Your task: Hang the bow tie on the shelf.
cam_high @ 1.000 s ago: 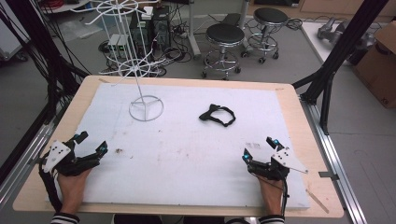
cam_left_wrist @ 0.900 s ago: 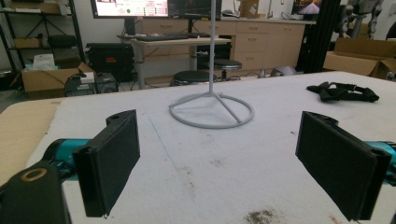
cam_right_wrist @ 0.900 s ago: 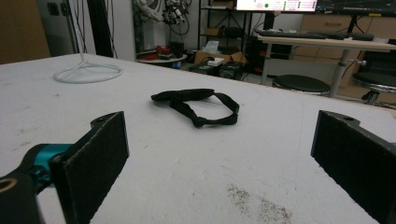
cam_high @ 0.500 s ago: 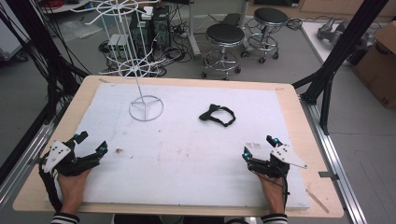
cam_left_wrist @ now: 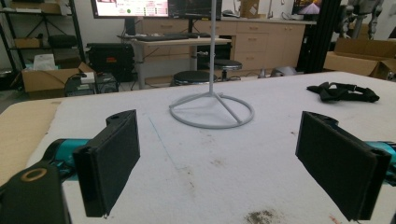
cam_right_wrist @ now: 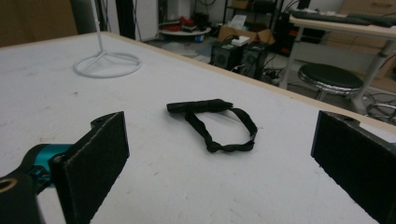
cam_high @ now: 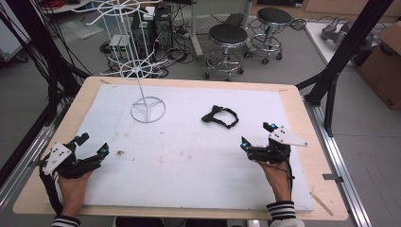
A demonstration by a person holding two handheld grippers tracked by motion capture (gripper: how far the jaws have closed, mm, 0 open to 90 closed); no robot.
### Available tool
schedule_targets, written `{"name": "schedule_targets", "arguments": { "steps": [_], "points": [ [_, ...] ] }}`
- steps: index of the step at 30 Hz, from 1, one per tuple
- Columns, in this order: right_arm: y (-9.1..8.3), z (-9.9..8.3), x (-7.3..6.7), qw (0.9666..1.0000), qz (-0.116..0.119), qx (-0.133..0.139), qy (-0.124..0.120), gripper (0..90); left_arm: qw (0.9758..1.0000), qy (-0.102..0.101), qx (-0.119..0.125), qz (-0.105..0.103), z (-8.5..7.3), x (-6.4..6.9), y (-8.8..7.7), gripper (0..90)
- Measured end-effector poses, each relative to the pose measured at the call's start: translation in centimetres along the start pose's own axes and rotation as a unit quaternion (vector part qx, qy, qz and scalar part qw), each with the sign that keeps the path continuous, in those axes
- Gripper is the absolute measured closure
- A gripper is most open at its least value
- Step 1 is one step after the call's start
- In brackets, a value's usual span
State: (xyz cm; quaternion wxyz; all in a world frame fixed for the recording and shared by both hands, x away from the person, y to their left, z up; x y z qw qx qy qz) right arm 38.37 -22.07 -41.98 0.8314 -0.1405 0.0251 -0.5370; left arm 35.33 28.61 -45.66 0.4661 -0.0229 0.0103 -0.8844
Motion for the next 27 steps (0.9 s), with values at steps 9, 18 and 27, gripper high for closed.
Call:
{"name": "schedule_targets", "arguments": {
  "steps": [9, 18, 27],
  "points": [
    [2.7, 0.7, -0.5, 0.9980, 0.030, -0.055, -0.014, 3.1, 1.0000, 0.000, 0.000, 0.001, 0.0, 0.0, 0.0, 14.1],
    [5.3, 1.9, -0.7, 0.9956, 0.042, -0.079, -0.029, 3.2, 1.0000, -0.001, 0.000, 0.001, 0.0, 0.0, 0.0, 14.1],
    [8.4, 3.2, -1.2, 0.9915, 0.055, -0.106, -0.050, 3.3, 1.0000, 0.000, -0.001, 0.001, 0.0, 0.0, 0.0, 14.1]
  ]
}}
Point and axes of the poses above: each handheld gripper's, and its own axes: y roughly forward along the jaws, z roughly out of its top, x roughly to its right, the point moved 9 cm from there along y, roughly forward along the jaws, and after that the axes turned 9 degrees about -z, right-handed, at the moved point
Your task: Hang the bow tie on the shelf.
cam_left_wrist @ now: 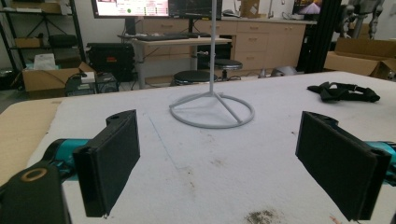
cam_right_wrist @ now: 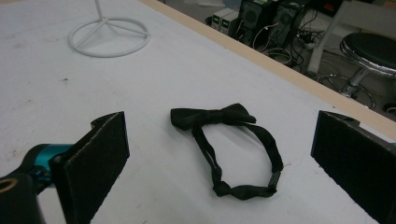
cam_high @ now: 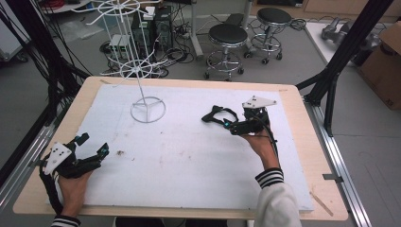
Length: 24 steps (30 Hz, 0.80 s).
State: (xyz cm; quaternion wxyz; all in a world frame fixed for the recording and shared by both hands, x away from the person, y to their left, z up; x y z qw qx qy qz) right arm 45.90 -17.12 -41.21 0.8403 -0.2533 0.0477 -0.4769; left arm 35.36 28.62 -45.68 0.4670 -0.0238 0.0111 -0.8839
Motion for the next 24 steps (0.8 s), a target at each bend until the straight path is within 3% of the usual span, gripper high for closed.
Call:
{"name": "schedule_targets", "arguments": {
  "steps": [4, 14, 24],
  "points": [
    [1.6, 0.2, -0.1, 0.9993, 0.012, -0.032, -0.013, 4.5, 1.0000, 0.000, -0.001, 0.000, 0.0, 0.0, 0.0, 14.1],
    [4.2, 0.3, -0.5, 0.9977, 0.020, -0.060, -0.025, 8.7, 1.0000, 0.002, -0.002, 0.001, 0.0, 0.0, 0.0, 14.1],
    [6.0, -1.6, 0.2, 0.9938, 0.024, -0.107, -0.011, 10.8, 1.0000, 0.004, -0.003, 0.002, 0.0, 0.0, 0.0, 14.1]
  ]
}}
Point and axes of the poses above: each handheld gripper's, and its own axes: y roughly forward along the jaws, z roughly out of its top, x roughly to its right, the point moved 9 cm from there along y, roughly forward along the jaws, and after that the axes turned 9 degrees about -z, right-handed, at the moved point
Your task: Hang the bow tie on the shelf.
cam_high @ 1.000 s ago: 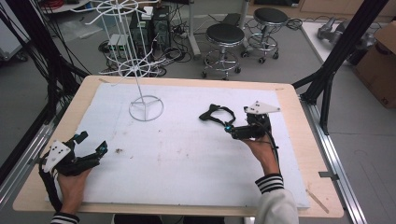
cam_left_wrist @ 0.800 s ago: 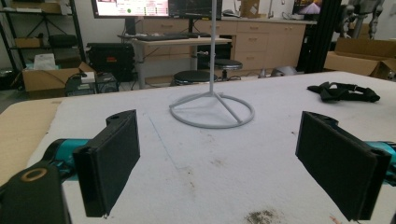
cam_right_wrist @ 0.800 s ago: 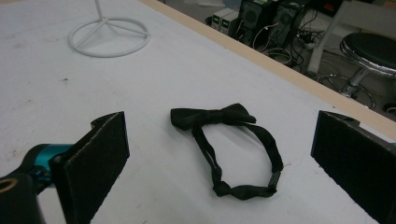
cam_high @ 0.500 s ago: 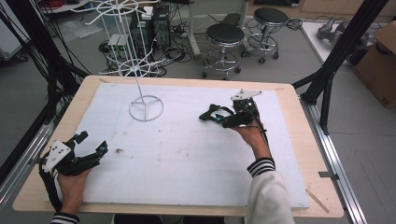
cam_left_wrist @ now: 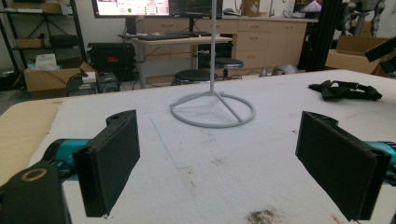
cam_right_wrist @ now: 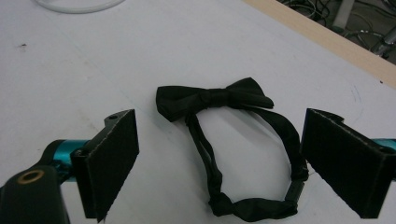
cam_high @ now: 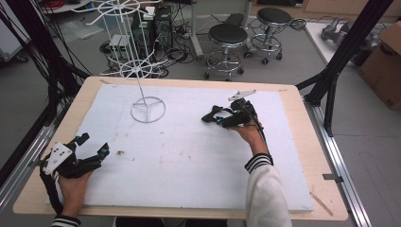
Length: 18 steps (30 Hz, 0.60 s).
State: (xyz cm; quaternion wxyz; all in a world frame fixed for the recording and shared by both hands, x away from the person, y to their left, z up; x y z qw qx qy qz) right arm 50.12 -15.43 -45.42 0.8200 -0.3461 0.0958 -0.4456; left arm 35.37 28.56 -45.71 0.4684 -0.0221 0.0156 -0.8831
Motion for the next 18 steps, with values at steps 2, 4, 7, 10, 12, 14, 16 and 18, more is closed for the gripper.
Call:
{"name": "schedule_targets", "arguments": {
  "steps": [2, 4, 7, 10, 12, 14, 16, 18],
  "points": [
    [0.3, 0.0, 0.0, 0.9998, -0.001, -0.014, -0.010, 10.8, 1.0000, 0.000, 0.000, 0.000, 0.0, 0.0, 0.0, 14.1],
    [0.5, 0.3, 0.0, 0.9998, -0.001, -0.017, -0.008, 10.8, 1.0000, 0.001, 0.000, 0.000, 0.0, 0.0, 0.0, 14.1],
    [1.1, 0.5, 0.0, 0.9997, -0.002, -0.024, -0.012, 12.5, 1.0000, 0.003, -0.001, -0.001, 0.0, 0.0, 0.0, 14.1],
    [1.7, 0.2, -0.1, 0.9994, 0.008, -0.033, -0.009, 15.1, 1.0000, 0.002, 0.000, 0.000, 0.0, 0.0, 0.0, 14.1],
    [1.9, -0.1, -0.2, 0.9989, 0.010, -0.044, -0.011, 15.4, 1.0000, 0.002, 0.000, 0.000, 0.0, 0.0, 0.0, 14.1],
    [2.5, -0.8, -0.4, 0.9976, 0.013, -0.063, -0.026, 17.6, 1.0000, 0.001, -0.001, 0.000, 0.0, 0.0, 0.0, 14.1],
    [2.8, -0.8, -0.5, 0.9974, 0.021, -0.064, -0.025, 22.1, 1.0000, 0.001, 0.000, 0.000, 0.0, 0.0, 0.0, 14.1],
    [3.1, -0.9, -0.6, 0.9971, 0.026, -0.065, -0.029, 24.4, 1.0000, 0.002, -0.001, 0.000, 0.0, 0.0, 0.0, 14.1]
  ]
}}
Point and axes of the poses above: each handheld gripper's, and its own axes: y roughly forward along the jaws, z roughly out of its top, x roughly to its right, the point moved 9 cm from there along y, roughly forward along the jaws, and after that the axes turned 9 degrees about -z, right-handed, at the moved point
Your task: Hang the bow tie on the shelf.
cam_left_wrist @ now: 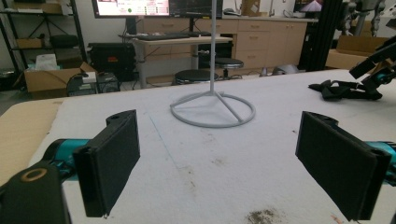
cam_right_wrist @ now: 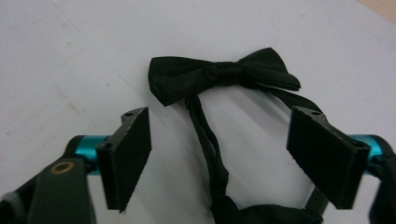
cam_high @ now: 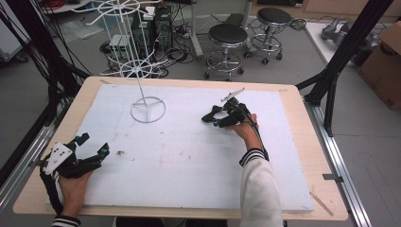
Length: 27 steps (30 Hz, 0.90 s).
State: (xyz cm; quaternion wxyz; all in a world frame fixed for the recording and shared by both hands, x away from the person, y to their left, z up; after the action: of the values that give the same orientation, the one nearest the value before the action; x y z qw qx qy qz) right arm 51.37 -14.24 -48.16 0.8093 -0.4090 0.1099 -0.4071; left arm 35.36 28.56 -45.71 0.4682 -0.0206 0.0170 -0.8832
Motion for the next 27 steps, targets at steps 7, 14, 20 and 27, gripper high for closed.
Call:
{"name": "schedule_targets", "arguments": {
  "steps": [7, 14, 20, 27],
  "points": [
    [0.8, -0.5, -0.1, 0.9998, 0.003, -0.018, -0.005, 35.5, 1.0000, 0.000, 0.000, 0.000, 0.0, 0.0, 0.0, 14.1],
    [1.2, -0.7, -0.5, 0.9994, 0.013, -0.026, -0.017, 51.7, 1.0000, 0.000, 0.001, 0.000, 0.0, 0.0, 0.0, 14.1],
    [1.3, -1.0, -0.5, 0.9990, 0.013, -0.037, -0.022, 62.2, 1.0000, 0.000, 0.000, 0.000, 0.0, 0.0, 0.0, 14.1],
    [1.4, -1.0, -0.7, 0.9982, 0.016, -0.046, -0.034, 73.8, 1.0000, -0.001, 0.000, 0.000, 0.0, 0.0, 0.0, 14.1]
  ]
}}
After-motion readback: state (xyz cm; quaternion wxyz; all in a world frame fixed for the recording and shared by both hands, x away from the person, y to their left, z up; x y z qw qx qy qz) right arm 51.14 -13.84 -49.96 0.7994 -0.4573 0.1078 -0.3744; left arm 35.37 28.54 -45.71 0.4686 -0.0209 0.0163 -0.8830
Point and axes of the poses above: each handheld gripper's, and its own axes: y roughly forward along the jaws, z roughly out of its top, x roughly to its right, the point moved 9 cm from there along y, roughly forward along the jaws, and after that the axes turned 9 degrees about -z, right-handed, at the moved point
